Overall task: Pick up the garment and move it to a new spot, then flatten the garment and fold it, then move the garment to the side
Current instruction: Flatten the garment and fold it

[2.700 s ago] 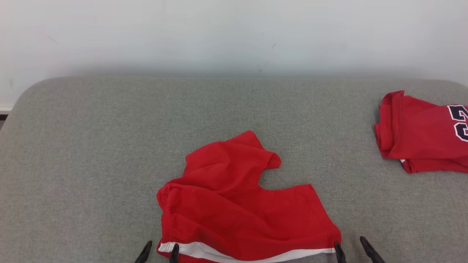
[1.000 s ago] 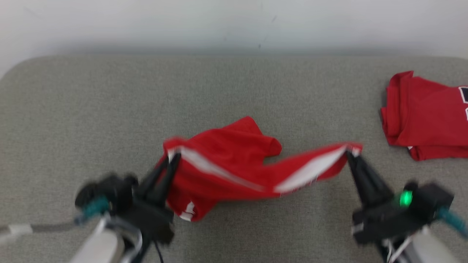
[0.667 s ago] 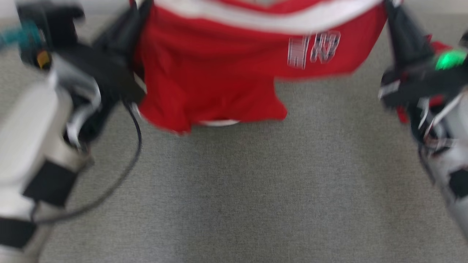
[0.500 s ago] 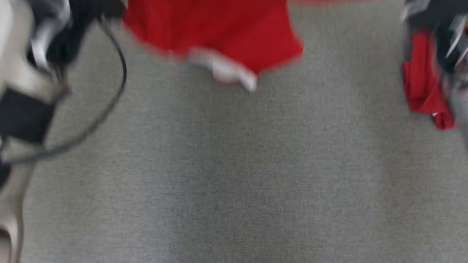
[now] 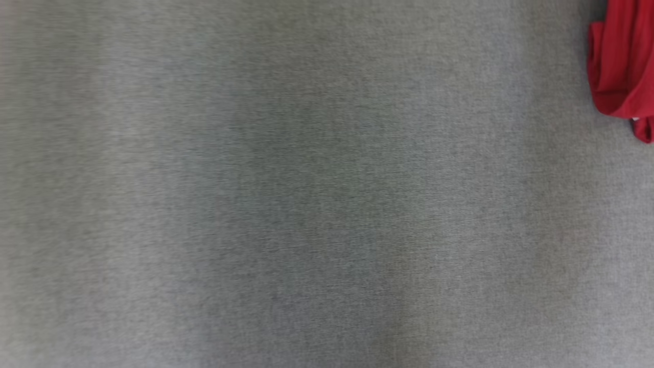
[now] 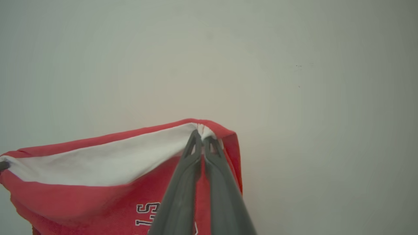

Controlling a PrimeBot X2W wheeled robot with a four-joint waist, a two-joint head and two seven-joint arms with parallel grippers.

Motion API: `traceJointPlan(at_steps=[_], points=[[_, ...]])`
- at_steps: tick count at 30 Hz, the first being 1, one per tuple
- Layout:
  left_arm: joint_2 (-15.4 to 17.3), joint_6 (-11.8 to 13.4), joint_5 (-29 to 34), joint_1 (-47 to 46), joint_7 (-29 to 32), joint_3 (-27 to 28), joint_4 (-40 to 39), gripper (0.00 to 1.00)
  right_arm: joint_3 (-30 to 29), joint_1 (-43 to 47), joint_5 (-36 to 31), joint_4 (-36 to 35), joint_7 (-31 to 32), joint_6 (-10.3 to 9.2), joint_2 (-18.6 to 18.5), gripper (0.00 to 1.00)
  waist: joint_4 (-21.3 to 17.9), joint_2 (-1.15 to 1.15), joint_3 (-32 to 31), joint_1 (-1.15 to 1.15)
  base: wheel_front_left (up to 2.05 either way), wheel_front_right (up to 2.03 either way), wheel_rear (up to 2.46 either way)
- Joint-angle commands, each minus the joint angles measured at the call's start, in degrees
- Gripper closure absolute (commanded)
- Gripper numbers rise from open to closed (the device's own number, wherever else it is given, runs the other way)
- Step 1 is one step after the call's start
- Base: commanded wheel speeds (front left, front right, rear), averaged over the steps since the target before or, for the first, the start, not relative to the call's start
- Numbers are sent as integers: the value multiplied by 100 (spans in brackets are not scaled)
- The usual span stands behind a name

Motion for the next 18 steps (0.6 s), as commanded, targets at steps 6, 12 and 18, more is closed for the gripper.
traceJointPlan(at_steps=[6,12,18], points=[[24,9,-235,-288,-211,-366,290,100,362,-293,238,321,-231,2,6,100,-204,-1,281,-2,0,0,0],[180,9,-564,-43,-398,-759,308,100,778,-55,480,277,-372,2,-151,100,-182,-1,377,-2,0,0,0],[408,9,-958,780,-759,-1298,-315,100,1075,638,863,-265,-459,2,-519,100,-41,-1,112,-2,0,0,0]])
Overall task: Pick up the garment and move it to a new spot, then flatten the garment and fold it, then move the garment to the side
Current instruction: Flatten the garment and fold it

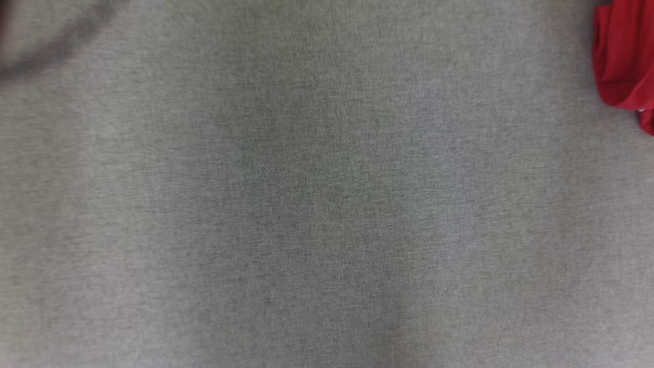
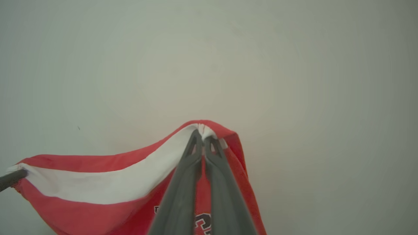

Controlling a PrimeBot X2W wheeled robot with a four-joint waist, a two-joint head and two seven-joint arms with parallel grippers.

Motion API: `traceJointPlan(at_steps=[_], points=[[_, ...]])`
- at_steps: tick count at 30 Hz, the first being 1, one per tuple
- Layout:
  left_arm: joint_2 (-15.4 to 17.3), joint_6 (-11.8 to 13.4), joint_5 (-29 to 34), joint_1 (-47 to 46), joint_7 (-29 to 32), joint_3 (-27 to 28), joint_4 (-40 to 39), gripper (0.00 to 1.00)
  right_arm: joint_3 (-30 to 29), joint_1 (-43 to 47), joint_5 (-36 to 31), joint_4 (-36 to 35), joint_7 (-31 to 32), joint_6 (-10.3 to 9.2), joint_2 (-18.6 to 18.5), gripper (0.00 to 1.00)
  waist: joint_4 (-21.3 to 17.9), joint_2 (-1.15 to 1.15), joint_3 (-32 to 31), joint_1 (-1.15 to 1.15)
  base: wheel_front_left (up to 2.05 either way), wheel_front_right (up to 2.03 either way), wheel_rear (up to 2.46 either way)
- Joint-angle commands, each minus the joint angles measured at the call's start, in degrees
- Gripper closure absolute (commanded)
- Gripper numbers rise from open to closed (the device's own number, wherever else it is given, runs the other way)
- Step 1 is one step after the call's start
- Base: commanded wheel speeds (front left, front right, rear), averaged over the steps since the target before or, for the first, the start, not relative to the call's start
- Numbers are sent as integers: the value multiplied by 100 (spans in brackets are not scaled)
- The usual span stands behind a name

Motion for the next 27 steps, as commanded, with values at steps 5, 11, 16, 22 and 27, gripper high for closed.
traceJointPlan(at_steps=[5,11,16,22,27], points=[[301,9,-434,1003,-474,-172,-609,100,149,980,319,-789,-47,2,-332,100,129,-1,-570,-1,0,0,0],[656,10,-925,2631,-1153,-126,-1307,100,-102,2730,481,-1859,-46,2,-565,100,134,-1,-1289,-1,0,0,0],[808,163,-1014,4031,-1352,-179,-1850,100,-212,4304,437,-2539,-43,2,-708,100,224,-1,-1760,-1,0,0,0],[798,372,-976,5569,-1420,-99,-2474,100,-400,6210,471,-3100,-42,2,-712,100,365,-1,-2167,-1,0,0,0],[944,583,-407,6816,-1422,-192,-2671,100,-339,7689,239,-3322,-43,2,-651,100,378,-1,-2490,-1,0,0,0]])
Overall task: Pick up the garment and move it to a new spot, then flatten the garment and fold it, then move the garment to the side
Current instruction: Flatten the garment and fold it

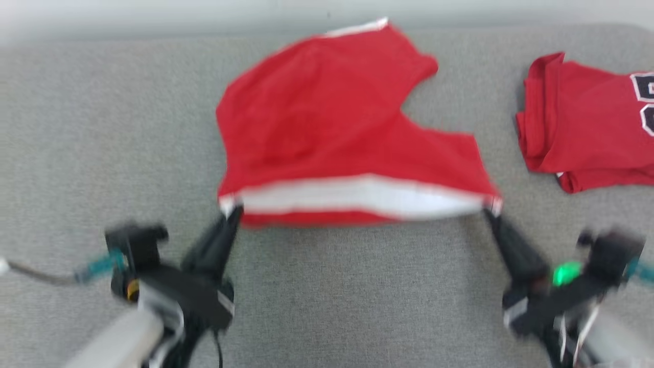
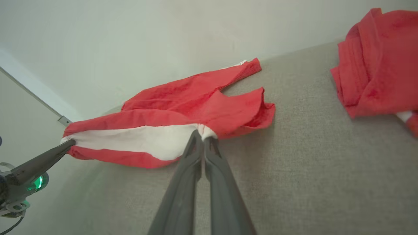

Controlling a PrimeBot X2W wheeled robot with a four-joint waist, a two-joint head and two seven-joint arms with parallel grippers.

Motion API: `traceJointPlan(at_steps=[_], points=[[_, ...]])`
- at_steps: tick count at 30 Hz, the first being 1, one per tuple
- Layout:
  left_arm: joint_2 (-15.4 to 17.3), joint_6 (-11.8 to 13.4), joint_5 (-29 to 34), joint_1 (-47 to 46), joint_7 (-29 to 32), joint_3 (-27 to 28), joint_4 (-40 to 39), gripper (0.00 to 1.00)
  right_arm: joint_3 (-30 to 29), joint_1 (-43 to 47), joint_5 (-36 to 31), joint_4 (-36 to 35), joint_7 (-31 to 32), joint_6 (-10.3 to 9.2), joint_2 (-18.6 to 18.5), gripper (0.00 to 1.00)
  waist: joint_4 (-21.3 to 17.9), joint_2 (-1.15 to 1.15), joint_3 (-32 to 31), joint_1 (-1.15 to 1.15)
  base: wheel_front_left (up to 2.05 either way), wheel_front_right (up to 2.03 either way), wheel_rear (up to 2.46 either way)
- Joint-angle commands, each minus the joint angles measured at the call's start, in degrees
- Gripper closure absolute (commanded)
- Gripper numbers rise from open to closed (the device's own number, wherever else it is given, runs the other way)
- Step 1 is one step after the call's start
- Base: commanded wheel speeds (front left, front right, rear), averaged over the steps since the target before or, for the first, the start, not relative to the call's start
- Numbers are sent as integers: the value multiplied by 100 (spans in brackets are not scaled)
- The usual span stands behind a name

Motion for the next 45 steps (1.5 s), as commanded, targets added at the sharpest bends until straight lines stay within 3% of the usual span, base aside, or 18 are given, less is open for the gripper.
traceJointPlan(at_steps=[1,6,12,21,29,33,39,45], points=[[73,50,186,341,-16,7,-19,100,59,434,-91,-16,0,2,3,100,94,1,-321,2,0,0,0],[173,24,734,1246,-17,234,-65,100,11,1434,-166,-161,35,2,108,100,61,1,-550,2,0,0,0],[40,88,1478,2343,-17,588,-318,100,153,2342,-433,-276,202,2,196,100,53,1,-701,2,0,0,0],[-168,-28,2112,3159,-18,1256,-435,100,20,2930,-668,-559,451,2,336,100,82,1,-679,2,0,0,0],[-402,-204,2524,3355,-18,1815,-680,100,-842,2632,-605,-884,532,2,306,100,118,1,-589,2,0,0,0],[-505,-299,2566,3195,-18,2009,-897,100,-955,2209,-754,-1063,710,2,184,100,158,1,-563,2,0,0,0],[-632,-407,2341,2578,24,2189,-925,100,-1125,1170,-952,-1043,1088,2,64,100,291,1,-368,2,0,0,0],[-876,-471,2108,1565,211,2221,-395,100,-1048,-285,-1003,-574,1629,2,57,100,423,1,-74,2,0,0,0]])
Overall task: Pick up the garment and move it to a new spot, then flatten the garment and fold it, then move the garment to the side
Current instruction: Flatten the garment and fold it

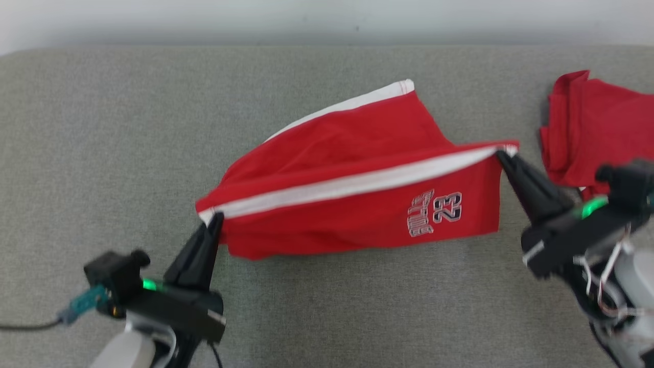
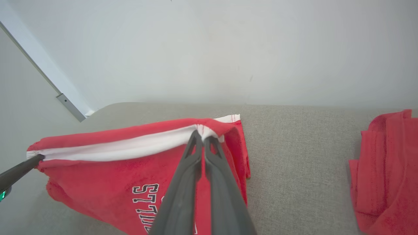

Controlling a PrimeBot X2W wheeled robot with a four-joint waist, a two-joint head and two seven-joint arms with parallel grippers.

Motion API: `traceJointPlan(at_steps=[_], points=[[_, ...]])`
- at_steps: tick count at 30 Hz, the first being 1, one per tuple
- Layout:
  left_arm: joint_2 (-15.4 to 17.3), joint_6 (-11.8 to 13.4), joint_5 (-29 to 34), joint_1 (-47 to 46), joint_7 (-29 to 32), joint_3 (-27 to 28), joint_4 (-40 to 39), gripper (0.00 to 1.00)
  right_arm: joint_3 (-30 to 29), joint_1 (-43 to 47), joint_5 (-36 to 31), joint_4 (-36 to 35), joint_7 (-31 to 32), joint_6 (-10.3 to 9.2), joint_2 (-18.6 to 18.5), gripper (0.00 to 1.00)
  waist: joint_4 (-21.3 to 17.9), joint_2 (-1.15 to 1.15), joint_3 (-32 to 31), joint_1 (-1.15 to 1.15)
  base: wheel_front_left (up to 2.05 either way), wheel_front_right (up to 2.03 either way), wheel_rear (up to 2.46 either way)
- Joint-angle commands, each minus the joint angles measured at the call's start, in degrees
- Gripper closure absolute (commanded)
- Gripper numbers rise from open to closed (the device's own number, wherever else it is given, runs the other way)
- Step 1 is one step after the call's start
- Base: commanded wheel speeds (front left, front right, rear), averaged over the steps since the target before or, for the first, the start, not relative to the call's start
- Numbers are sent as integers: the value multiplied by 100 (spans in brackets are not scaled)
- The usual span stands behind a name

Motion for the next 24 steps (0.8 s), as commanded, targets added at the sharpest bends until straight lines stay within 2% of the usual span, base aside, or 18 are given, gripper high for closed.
traceJointPlan(at_steps=[1,6,13,16,24], points=[[-61,-23,-58,-223,28,4,128,100,72,-311,-32,147,69,2,8,100,102,-1,193,-1,0,0,0],[-299,-48,-188,-993,155,-80,686,100,421,-1551,-18,1166,441,2,205,100,279,-1,463,-1,0,0,0],[-590,-91,-263,-1802,284,-388,1396,100,995,-2906,-134,2642,395,2,471,100,600,-1,751,-1,0,0,0],[-662,-90,-311,-2071,251,-479,1612,100,1155,-3356,-164,3274,297,2,555,100,699,-1,858,-1,0,0,0],[-761,-92,-480,-2450,163,-878,1863,100,1562,-4022,-155,4391,36,2,760,100,850,-1,1022,-1,0,0,0]])
